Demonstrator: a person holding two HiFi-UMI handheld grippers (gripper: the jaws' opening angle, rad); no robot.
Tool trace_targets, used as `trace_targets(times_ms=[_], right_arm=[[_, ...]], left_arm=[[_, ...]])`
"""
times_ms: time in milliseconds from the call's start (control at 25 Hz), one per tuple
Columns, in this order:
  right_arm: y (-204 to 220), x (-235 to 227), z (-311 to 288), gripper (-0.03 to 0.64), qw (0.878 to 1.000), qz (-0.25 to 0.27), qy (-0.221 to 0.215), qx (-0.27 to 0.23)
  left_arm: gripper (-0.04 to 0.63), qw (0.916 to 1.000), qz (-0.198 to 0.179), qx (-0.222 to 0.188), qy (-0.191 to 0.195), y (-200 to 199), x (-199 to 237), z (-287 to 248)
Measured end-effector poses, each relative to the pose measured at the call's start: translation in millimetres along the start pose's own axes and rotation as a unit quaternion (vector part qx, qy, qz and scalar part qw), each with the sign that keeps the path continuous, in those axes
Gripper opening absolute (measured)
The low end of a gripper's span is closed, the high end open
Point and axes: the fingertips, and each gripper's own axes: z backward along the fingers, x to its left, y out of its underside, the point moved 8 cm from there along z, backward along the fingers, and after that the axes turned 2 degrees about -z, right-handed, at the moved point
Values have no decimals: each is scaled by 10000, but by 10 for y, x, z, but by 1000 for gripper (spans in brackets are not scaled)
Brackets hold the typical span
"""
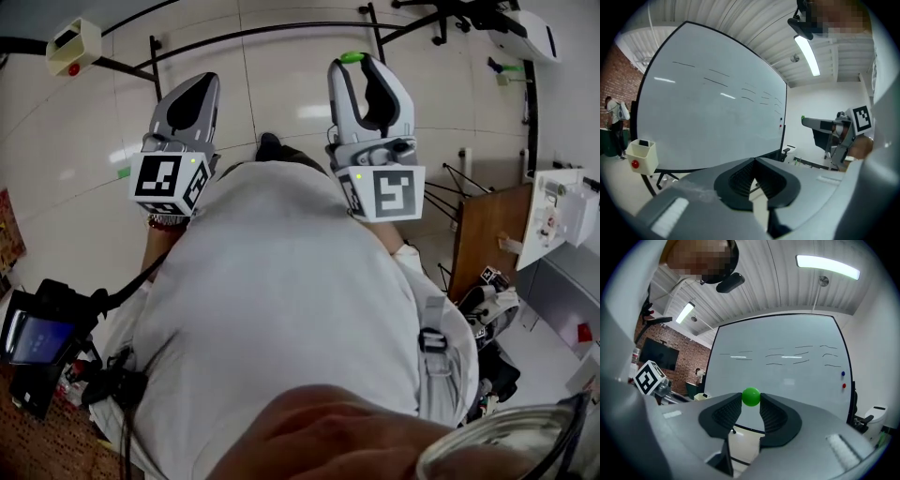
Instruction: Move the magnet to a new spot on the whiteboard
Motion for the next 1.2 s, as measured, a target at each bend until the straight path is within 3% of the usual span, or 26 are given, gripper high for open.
trace_targets(times_ms=[120, 320, 720, 840, 920, 1040, 1120, 1200], right_arm=[[34, -15, -82, 124, 9999, -104, -108, -41], [6, -206, -243, 124, 9999, -121, -48, -102], [-73, -193, -342, 124, 9989, -135, -385, -242], [-99, -182, -344, 124, 9990, -129, -332, -274], [-80, -188, -607, 124, 9993, -114, -242, -249], [-16, -179, -1530, 124, 9999, -61, -40, -143], [-13, -152, -2132, 125, 9999, -40, 99, -129], [-56, -168, -2358, 124, 9997, 4, 186, -169]], left_arm=[[6, 9996, 115, 103, -248, 53, 86, 22], [6, 9989, -183, 135, -404, -63, 70, -120], [6, 9991, -186, 142, -363, -83, 18, -161], [6, 9983, -156, 72, -550, -71, 46, -151], [6, 9971, -158, -70, -735, -147, 321, -279], [6, 9974, -198, -236, -651, -388, 1195, -749], [6, 9987, -323, -191, -345, -517, 1716, -1051], [6, 9978, -628, 5, 200, -535, 1792, -1214]])
